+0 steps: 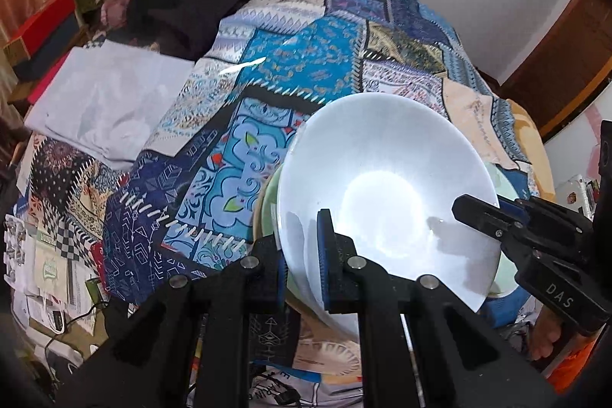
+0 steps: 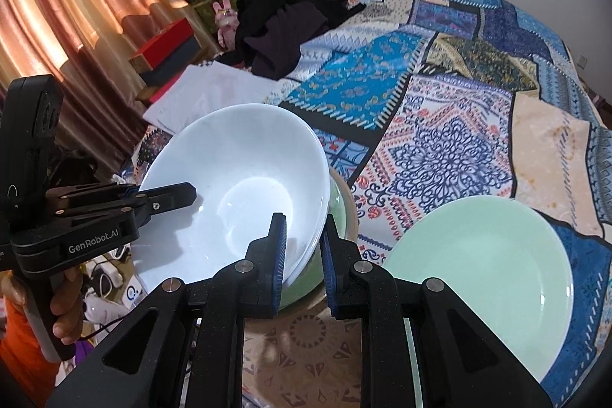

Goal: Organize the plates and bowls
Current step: 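Lower the white bowl into the light green bowl and open the left tool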

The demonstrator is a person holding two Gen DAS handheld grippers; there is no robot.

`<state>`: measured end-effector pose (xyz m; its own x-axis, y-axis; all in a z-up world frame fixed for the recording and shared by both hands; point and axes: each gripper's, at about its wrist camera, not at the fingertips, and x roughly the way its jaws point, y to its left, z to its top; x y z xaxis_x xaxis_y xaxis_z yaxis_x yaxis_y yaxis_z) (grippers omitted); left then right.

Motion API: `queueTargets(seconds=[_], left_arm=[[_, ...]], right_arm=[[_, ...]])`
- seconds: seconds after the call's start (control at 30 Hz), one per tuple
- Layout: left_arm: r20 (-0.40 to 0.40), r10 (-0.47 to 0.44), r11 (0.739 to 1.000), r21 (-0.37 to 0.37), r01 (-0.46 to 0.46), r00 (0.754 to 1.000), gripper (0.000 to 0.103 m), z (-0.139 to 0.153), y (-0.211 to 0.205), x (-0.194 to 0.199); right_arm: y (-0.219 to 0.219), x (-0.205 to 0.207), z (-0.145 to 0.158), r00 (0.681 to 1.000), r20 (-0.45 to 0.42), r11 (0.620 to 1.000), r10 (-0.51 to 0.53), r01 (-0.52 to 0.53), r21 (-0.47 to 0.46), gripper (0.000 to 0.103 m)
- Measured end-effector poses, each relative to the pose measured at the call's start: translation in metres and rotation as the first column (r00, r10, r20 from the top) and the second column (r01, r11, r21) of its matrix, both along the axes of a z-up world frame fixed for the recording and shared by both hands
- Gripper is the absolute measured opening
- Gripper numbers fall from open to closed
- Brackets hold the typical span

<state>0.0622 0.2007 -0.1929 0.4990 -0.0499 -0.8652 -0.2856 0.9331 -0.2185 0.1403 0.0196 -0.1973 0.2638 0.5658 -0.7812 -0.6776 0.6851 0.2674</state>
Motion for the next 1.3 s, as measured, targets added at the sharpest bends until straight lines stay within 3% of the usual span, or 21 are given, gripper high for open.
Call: queueTargets(seconds=[0.27,0.7,0.87,1.1,1.2,1.3], left_arm=[[-0.027,-0.002,1.0,-0.027,0.001,1.0,0.011,-0.018,0.009,0.005],[-0.038,-0.034,0.997,0.064,0.036,0.999,0.011,-0.028,-0.003,0.011],[-0.043,-0.036,0.997,0.062,0.039,0.998,0.012,-0.027,-0.004,0.012],[-0.062,-0.045,0.999,0.028,0.047,0.997,0.025,-0.024,-0.004,0.016],[-0.061,-0.057,0.998,0.029,0.059,0.996,0.036,-0.022,-0.008,0.017],[-0.052,-0.064,0.996,0.062,0.067,0.997,0.039,-0.016,-0.013,0.018]], right_arm=[[0.005,0.005,-0.016,0.999,-0.043,1.0,-0.003,0.002,-0.026,0.016],[0.005,0.007,-0.023,0.999,-0.044,0.998,0.001,-0.003,-0.06,0.019],[0.003,0.006,-0.022,0.999,-0.035,0.998,-0.004,0.002,-0.063,0.019],[-0.002,0.007,-0.022,0.999,-0.039,0.998,-0.008,0.005,-0.064,0.02],[-0.005,0.005,-0.018,1.0,-0.027,0.999,-0.007,0.006,-0.051,0.02],[-0.006,0.004,-0.012,1.0,-0.008,0.999,-0.004,0.004,-0.042,0.023]])
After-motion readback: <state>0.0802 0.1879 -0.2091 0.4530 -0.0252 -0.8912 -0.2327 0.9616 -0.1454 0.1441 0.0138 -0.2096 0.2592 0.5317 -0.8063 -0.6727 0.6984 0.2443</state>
